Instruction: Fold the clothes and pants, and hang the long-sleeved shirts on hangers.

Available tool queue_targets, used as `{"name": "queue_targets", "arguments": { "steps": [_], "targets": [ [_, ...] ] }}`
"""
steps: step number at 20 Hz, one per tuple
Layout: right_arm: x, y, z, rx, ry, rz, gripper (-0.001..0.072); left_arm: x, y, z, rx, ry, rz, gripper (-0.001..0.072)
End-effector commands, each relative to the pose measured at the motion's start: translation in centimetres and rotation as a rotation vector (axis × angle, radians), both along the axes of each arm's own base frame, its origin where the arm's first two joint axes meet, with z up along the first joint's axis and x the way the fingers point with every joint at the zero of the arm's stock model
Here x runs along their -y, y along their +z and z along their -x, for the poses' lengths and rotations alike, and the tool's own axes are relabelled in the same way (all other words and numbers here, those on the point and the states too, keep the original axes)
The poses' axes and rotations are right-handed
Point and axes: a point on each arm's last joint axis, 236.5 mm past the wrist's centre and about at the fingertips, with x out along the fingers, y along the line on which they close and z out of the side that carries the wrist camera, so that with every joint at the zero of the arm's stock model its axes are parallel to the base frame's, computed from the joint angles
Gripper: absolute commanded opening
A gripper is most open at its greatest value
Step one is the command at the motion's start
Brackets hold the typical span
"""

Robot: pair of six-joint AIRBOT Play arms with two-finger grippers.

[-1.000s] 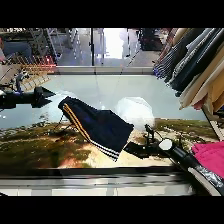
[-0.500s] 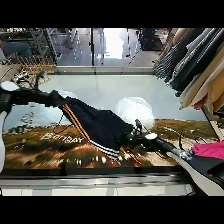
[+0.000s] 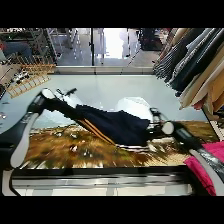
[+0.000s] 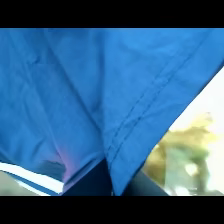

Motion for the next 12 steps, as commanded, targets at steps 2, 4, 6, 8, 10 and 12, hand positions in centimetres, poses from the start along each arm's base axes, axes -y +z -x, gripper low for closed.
{"name": "queue_targets", "arguments": {
  "steps": [2, 4, 6, 8, 10, 12],
  "targets": [
    [4.7, 8.2, 0.8, 0.115, -0.047, 0.132, 0.0007, 5.0, -4.6, 0.1, 0.009, -0.035, -0.034, 0.0011],
    [-0.8, 13.0, -2.2, 0.265, 0.023, 0.026, 0.0007, 6.2, -5.6, -0.9, 0.036, 0.000, -0.038, 0.0011],
    [-7.3, 16.7, -5.1, 0.389, 0.086, -0.086, 0.0007, 6.3, -5.5, -0.9, 0.036, 0.001, -0.033, 0.0011],
    [-13.2, 15.9, -7.3, 0.395, 0.170, -0.128, 0.0007, 5.5, -2.7, 0.1, 0.014, -0.016, -0.002, 0.0011],
    [-18.3, 12.1, -9.1, 0.331, 0.246, -0.124, 0.0008, 3.4, 1.8, 1.2, 0.020, -0.035, 0.014, 0.0011],
    [-22.5, 8.1, -10.9, 0.275, 0.293, -0.138, 0.0008, 0.5, 6.7, 2.8, 0.027, -0.035, 0.022, 0.0011]
  ]
}}
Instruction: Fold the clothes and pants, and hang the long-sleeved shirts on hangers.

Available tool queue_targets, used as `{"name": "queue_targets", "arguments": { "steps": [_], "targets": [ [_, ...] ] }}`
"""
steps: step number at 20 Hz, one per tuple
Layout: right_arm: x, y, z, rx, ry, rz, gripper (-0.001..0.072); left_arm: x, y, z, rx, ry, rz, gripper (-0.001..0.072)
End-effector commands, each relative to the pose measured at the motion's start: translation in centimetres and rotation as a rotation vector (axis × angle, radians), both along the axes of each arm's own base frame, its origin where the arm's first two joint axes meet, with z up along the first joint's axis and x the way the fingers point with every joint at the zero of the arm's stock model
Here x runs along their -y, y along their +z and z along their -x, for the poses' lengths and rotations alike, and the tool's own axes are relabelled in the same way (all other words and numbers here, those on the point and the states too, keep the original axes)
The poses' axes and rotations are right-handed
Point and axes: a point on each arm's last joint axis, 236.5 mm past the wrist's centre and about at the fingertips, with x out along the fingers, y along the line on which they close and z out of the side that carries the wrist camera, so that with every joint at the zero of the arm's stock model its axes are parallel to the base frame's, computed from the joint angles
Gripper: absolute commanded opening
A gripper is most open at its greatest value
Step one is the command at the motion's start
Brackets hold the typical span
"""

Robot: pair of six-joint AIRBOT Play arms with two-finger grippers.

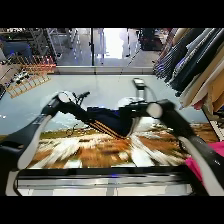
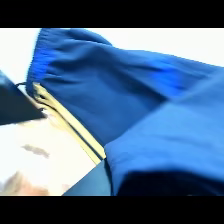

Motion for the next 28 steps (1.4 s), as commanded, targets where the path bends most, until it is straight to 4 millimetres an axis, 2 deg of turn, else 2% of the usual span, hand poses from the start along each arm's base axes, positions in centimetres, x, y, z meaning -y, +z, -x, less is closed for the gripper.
{"name": "queue_targets", "arguments": {
  "steps": [1, 4, 5, 6, 7, 8, 9, 10, 11, 12, 13, 15, 16, 18, 19, 21, 23, 26, 28],
  "targets": [
    [-8.6, -5.2, -2.8, -0.055, 0.098, -0.044, 0.0008, -4.2, 7.3, 2.9, 0.007, -0.014, 0.016, 0.0011],
    [-13.4, -8.2, -4.9, -0.119, 0.119, -0.136, 0.0013, -7.7, 12.1, 3.2, 0.097, 0.048, 0.018, 0.0012],
    [-14.7, -8.4, -4.8, -0.137, 0.163, -0.165, 0.0067, -8.5, 13.0, 3.1, 0.122, 0.067, 0.017, 0.0012],
    [-15.7, -7.6, -4.3, -0.149, 0.226, -0.191, 0.0284, -9.1, 13.5, 3.0, 0.137, 0.084, 0.017, 0.0012],
    [-15.7, -6.0, -4.0, -0.128, 0.283, -0.191, 0.0443, -9.5, 13.6, 2.9, 0.139, 0.094, 0.016, 0.0012],
    [-14.9, -3.8, -4.2, -0.100, 0.307, -0.186, 0.0467, -9.9, 13.5, 2.7, 0.137, 0.104, 0.015, 0.0012],
    [-13.3, -0.8, -4.8, -0.055, 0.301, -0.195, 0.0467, -10.1, 13.3, 2.6, 0.133, 0.109, 0.015, 0.0012],
    [-11.0, 2.4, -5.6, -0.005, 0.270, -0.202, 0.0467, -10.2, 13.1, 2.6, 0.128, 0.110, 0.015, 0.0012],
    [-7.9, 4.8, -6.5, 0.038, 0.228, -0.180, 0.0466, -10.2, 13.0, 2.5, 0.123, 0.109, 0.015, 0.0012],
    [-4.2, 5.9, -7.1, 0.042, 0.159, -0.144, 0.0466, -10.1, 12.7, 2.5, 0.118, 0.107, 0.016, 0.0012],
    [0.0, 5.5, -7.1, -0.014, 0.073, -0.114, 0.0466, -9.9, 12.5, 2.5, 0.113, 0.102, 0.015, 0.0012],
    [6.0, 2.2, -5.1, -0.193, -0.029, -0.108, 0.0466, -9.6, 12.3, 2.5, 0.108, 0.096, 0.016, 0.0013],
    [7.8, -0.2, -3.8, -0.274, -0.075, -0.133, 0.0466, -9.4, 12.3, 2.6, 0.106, 0.090, 0.016, 0.0013],
    [9.5, -5.0, -1.6, -0.389, -0.174, -0.215, 0.0470, -9.1, 12.1, 2.6, 0.102, 0.083, 0.016, 0.0013],
    [9.7, -7.6, -0.7, -0.431, -0.232, -0.279, 0.0489, -9.0, 12.1, 2.7, 0.101, 0.081, 0.016, 0.0013],
    [8.6, -11.1, -0.1, -0.466, -0.311, -0.446, 0.0541, -8.8, 12.1, 2.7, 0.102, 0.075, 0.017, 0.0013],
    [6.6, -12.5, -0.3, -0.476, -0.335, -0.607, 0.0591, -8.5, 12.1, 2.9, 0.107, 0.060, 0.017, 0.0013],
    [4.9, -15.3, -0.8, -0.560, -0.377, -0.691, 0.0588, -7.7, 12.0, 3.3, 0.107, 0.029, 0.016, 0.0013],
    [3.7, -16.4, -1.0, -0.593, -0.384, -0.713, 0.0579, -7.3, 12.0, 4.1, 0.097, -0.013, 0.014, 0.0013]
  ]
}}
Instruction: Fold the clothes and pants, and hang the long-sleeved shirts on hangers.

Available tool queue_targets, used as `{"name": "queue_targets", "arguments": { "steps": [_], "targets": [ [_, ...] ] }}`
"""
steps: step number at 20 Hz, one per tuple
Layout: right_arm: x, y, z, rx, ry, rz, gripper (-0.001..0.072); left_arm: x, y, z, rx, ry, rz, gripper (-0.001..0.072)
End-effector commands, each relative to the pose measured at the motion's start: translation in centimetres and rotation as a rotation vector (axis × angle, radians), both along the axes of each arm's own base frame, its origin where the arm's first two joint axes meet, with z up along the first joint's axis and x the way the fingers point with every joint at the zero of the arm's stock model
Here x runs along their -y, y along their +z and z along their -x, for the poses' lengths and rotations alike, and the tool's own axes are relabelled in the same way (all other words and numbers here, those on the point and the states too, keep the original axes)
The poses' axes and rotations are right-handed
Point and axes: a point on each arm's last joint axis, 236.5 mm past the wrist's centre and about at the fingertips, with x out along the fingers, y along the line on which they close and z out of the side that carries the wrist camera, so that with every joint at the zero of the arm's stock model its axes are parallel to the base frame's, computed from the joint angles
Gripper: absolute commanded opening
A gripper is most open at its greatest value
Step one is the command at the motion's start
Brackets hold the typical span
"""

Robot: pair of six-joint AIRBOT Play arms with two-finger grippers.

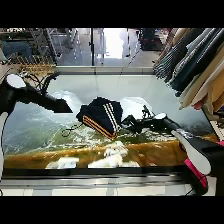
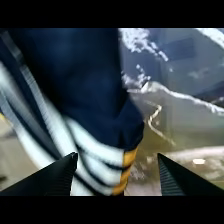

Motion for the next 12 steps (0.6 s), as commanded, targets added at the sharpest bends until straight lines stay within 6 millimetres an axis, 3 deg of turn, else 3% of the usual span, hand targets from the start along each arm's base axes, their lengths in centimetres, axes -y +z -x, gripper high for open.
{"name": "queue_targets", "arguments": {
  "steps": [1, 4, 6, 7, 8, 10, 12],
  "targets": [
    [-2.1, -2.0, -0.8, -0.054, -0.066, -0.097, 0.0566, 0.7, -0.2, 1.3, -0.018, -0.063, -0.006, 0.0013],
    [-4.4, -1.7, -2.4, -0.049, -0.075, -0.122, 0.0552, 0.9, -0.2, 2.5, -0.055, -0.102, -0.011, 0.0013],
    [-6.1, -1.3, -3.5, -0.057, -0.094, -0.126, 0.0358, 0.9, -0.3, 3.2, -0.075, -0.119, -0.013, 0.0013],
    [-7.0, -0.9, -3.8, -0.040, -0.080, -0.120, 0.0212, 0.9, -0.3, 3.4, -0.081, -0.125, -0.014, 0.0013],
    [-7.5, -0.2, -4.2, -0.004, -0.059, -0.100, 0.0007, 0.9, -0.3, 3.6, -0.087, -0.130, -0.015, 0.0013],
    [-8.0, 2.1, -4.4, 0.077, 0.022, -0.050, 0.0012, 0.8, -0.3, 4.0, -0.103, -0.142, -0.016, 0.0013],
    [-6.7, 5.8, -4.1, 0.161, 0.090, 0.070, 0.0011, 0.7, -0.3, 4.4, -0.118, -0.152, -0.018, 0.0013]
  ]
}}
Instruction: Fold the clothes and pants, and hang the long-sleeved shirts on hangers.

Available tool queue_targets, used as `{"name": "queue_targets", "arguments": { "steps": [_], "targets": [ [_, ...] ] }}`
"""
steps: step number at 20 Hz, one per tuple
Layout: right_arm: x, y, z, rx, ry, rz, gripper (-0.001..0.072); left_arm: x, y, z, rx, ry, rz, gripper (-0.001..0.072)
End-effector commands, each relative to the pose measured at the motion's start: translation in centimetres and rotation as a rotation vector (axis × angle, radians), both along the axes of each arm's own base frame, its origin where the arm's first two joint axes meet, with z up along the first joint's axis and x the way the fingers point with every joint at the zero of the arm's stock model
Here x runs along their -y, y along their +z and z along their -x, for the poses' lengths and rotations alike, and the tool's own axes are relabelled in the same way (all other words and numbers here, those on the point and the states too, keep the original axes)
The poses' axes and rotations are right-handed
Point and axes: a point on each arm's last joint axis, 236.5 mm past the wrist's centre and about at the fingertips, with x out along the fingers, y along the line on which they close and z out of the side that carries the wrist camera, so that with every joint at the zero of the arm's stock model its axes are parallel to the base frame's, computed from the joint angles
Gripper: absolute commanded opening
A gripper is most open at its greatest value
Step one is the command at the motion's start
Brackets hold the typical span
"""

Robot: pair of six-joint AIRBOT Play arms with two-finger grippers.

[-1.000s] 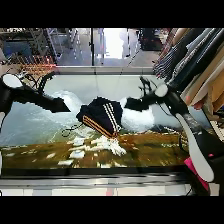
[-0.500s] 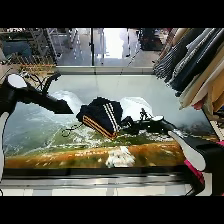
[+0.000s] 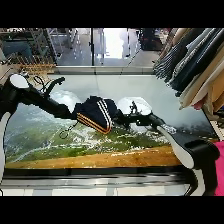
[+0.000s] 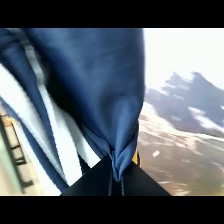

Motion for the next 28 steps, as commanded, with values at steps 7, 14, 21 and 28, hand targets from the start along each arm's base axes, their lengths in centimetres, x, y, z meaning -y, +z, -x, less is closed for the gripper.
{"name": "queue_targets", "arguments": {
  "steps": [7, 14, 21, 28],
  "targets": [
    [16.7, 25.1, 4.1, 0.362, -0.119, 0.334, 0.0007, 0.4, 1.1, 1.5, -0.055, -0.032, 0.060, 0.0013],
    [39.4, 28.8, 19.9, 0.189, -0.533, 0.567, 0.0005, 0.7, 4.2, 2.4, -0.083, -0.050, 0.229, 0.0013],
    [48.0, 13.2, 39.6, -0.428, -1.080, 0.428, 0.0008, 0.4, 4.1, 2.2, -0.046, -0.078, 0.229, 0.0013],
    [54.7, 9.8, 52.5, -0.804, -1.141, 0.912, 0.0159, 0.5, 4.0, 2.2, -0.038, -0.090, 0.232, 0.0013]
  ]
}}
